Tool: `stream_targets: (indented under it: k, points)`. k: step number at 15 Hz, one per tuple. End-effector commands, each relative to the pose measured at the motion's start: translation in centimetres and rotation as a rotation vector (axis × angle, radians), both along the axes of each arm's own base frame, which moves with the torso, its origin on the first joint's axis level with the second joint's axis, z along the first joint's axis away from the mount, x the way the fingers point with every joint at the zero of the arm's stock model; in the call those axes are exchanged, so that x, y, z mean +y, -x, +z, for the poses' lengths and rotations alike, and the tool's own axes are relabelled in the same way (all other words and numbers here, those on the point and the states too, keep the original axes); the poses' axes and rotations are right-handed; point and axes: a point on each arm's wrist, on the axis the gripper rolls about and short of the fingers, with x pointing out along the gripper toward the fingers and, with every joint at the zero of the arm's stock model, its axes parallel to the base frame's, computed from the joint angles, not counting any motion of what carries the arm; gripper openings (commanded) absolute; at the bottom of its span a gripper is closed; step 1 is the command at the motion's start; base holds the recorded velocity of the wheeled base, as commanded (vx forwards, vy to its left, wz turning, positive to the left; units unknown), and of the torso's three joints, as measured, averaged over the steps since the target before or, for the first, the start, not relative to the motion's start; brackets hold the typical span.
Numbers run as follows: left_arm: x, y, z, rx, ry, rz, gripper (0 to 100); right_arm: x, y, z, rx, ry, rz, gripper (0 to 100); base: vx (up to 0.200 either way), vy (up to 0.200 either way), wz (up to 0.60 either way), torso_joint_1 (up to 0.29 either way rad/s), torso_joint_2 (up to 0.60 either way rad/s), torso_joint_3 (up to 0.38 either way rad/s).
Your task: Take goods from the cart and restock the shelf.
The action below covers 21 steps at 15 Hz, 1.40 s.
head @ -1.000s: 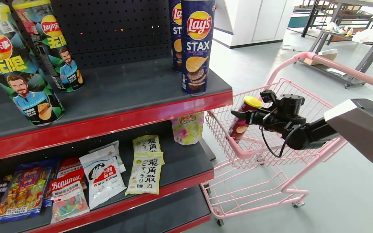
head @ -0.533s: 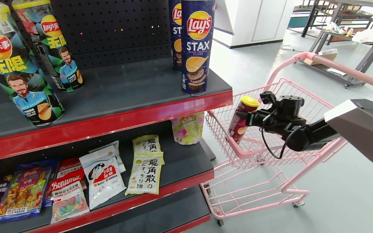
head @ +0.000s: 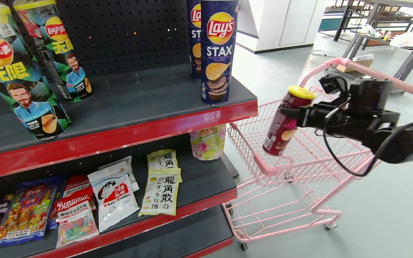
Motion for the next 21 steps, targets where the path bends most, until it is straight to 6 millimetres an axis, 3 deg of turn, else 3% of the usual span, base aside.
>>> stream_targets:
  k: [1,5,6,8,12,16,21]
  points:
    - [0.0,0.2,-0.1,-0.009,0.003,-0.001,100,-1.4,10.7,6.9,-0.041,0.013,-0.041,0,0.000,0.000,0.00,0.000,0.00,0.000]
    - [-0.1,0.0,0.3,-0.036,0.020,-0.022,100,-3.1,22.3,8.5,0.062,0.238,-0.020,0,0.000,0.000,0.00,0.000,0.00,0.000]
    - [-0.1,-0.1,0.4,-0.048,0.029,-0.046,100,-3.4,24.7,8.3,0.073,0.262,-0.018,0,0.000,0.000,0.00,0.000,0.00,0.000]
    - [-0.3,-0.3,0.6,-0.042,0.062,-0.081,100,-4.1,27.5,7.3,0.059,0.288,-0.107,0,0.000,0.000,0.00,0.000,0.00,0.000]
    - [-0.6,-1.2,2.0,-0.016,0.073,-0.116,100,-4.5,29.4,6.4,0.045,0.296,-0.161,0,0.000,0.000,0.00,0.000,0.00,0.000]
    - [-0.9,-1.9,2.8,0.003,0.074,-0.143,100,-4.6,29.6,6.3,0.040,0.299,-0.174,0,0.000,0.000,0.00,0.000,0.00,0.000]
    - [-0.9,-1.9,2.7,0.003,0.074,-0.143,100,-4.8,29.5,6.3,0.033,0.331,-0.185,0,0.000,0.000,0.00,0.148,-0.41,-0.256]
